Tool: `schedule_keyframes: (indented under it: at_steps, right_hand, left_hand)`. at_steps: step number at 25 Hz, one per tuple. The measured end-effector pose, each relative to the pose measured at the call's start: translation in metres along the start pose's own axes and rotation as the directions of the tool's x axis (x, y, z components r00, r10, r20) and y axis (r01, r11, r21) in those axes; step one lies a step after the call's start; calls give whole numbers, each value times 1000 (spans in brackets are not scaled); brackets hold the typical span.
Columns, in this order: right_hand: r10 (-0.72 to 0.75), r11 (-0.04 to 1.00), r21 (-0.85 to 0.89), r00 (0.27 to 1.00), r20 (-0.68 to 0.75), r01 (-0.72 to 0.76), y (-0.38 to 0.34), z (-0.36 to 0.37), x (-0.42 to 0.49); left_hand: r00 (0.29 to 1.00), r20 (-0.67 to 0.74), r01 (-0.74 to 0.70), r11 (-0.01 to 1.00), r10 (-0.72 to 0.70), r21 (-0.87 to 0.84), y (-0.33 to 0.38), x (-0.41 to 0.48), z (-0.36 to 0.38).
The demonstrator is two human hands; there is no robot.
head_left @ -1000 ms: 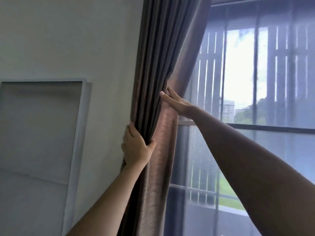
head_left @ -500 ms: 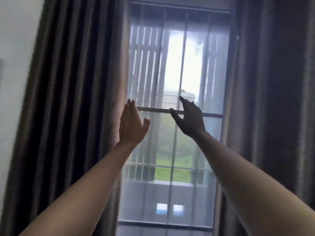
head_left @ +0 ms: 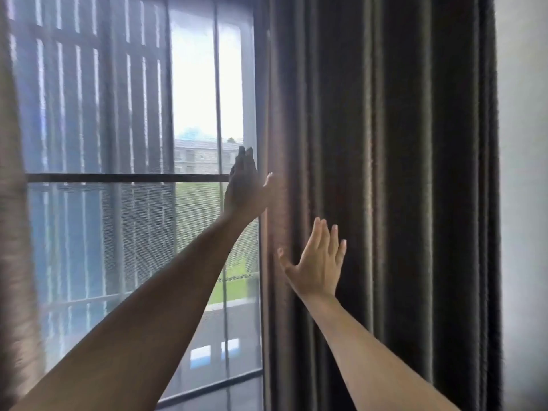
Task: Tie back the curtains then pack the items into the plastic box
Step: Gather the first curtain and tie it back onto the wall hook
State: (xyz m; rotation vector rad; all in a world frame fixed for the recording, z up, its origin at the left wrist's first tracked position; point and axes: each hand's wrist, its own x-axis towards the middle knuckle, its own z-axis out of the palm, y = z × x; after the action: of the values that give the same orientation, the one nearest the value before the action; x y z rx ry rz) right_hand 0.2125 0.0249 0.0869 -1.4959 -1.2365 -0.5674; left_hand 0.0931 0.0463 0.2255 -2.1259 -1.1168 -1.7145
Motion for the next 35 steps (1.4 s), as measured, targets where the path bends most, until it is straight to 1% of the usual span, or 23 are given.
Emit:
schedule_keyframes:
  at_steps: [3,5,7,11,12,15,16,19,20,22,26,31,35]
  right_hand:
    - [55,998,-18,998,23,-54,21,24,7]
    - [93,995,-36,995,37,-91,32,39,24]
    - [90,995,-37,995,30,-89,37,52,44]
    - [72,997,-8,997,-6,-72,42,78,73]
    - [88,996,-23,996,-13,-88,46,85,79]
    - [127,985,-112,991,-52,-132,70,100,91]
    - [141,980,-129,988,-71,-149,82,101,97]
    - [175,965,-174,975,-138,-198,128,100,125]
    - [182,959,-190,971,-155,-210,145,97,136]
    - [178,949,-225,964,-199,-222,179,93,159]
    - [128,947,-254,958,-255,-194,238,84,202]
    - [90,931,-306,938,-335,-199,336,64,252]
    - [72,922,-330,926,-370,-203,404,49,282]
  left_hand:
    - [1000,23,-1,996,3,-92,-2,23,46]
    - [1000,21,-10,994,12,-112,-3,37,73]
    - [1000,-2,-25,996,25,-80,-3,55,97]
    - [1000,-19,-6,998,7,61,-2,94,137]
    - [1000,-1,1,997,-1,81,-1,101,149]
    - [994,109,-30,999,29,10,10,118,186]
    - [991,127,-42,999,40,13,16,122,197]
    - [990,106,-109,989,98,103,36,135,237]
    - [987,102,-137,985,126,103,44,141,251]
    - [980,110,-172,983,165,58,64,154,281]
    - [963,149,-220,974,225,-53,107,176,336]
    - [918,214,-300,937,334,-179,175,193,425]
    - [906,218,-310,920,363,-242,220,203,485]
